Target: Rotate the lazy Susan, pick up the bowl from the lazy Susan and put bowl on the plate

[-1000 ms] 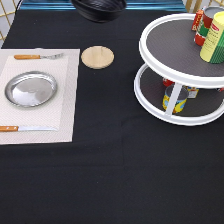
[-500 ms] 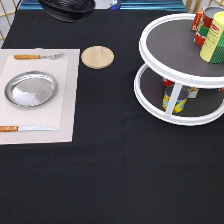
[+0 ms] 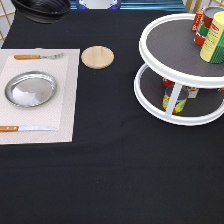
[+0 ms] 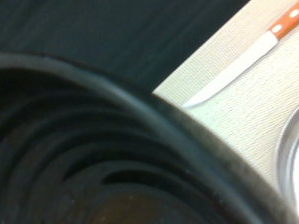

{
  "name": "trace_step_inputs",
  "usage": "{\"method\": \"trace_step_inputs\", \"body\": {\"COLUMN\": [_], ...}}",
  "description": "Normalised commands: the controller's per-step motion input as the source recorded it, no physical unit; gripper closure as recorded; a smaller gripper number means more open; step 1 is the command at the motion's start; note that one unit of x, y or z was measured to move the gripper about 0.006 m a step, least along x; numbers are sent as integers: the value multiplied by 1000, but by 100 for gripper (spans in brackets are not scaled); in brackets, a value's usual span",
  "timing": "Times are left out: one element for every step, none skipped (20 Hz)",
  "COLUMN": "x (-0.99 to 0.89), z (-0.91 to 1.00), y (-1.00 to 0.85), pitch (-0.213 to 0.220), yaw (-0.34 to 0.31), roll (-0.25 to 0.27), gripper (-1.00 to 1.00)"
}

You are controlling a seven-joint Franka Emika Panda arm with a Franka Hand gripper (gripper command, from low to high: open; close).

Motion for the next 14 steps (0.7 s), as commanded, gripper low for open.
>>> {"method": "trace_step_inputs", "body": {"x": [-71,-34,-6,-11,-37,-51,-77,-77,-60,0,0,0,0,0], "z": [-500,-563,-634,-669,-697,-714,-751,-714,-703,-663,-694,-631,-680,-700], "y": [-126,-83,-40,-49,-66,-86,-126,-206,-260,-269,-266,-226,-234,-234], "pitch": [-40,-33,-24,-23,-25,-30,-44,-35,-52,-64,-77,-88,-88,-83], "yaw": [-333,-342,-351,-352,-348,-343,-336,-319,-298,-268,-246,-245,-226,-216], "roll": [-58,-82,-103,-95,-87,-81,-56,-5,0,2,47,68,105,130], "gripper": [100,100,100,100,100,100,100,100,100,100,100,100,100,100]}}
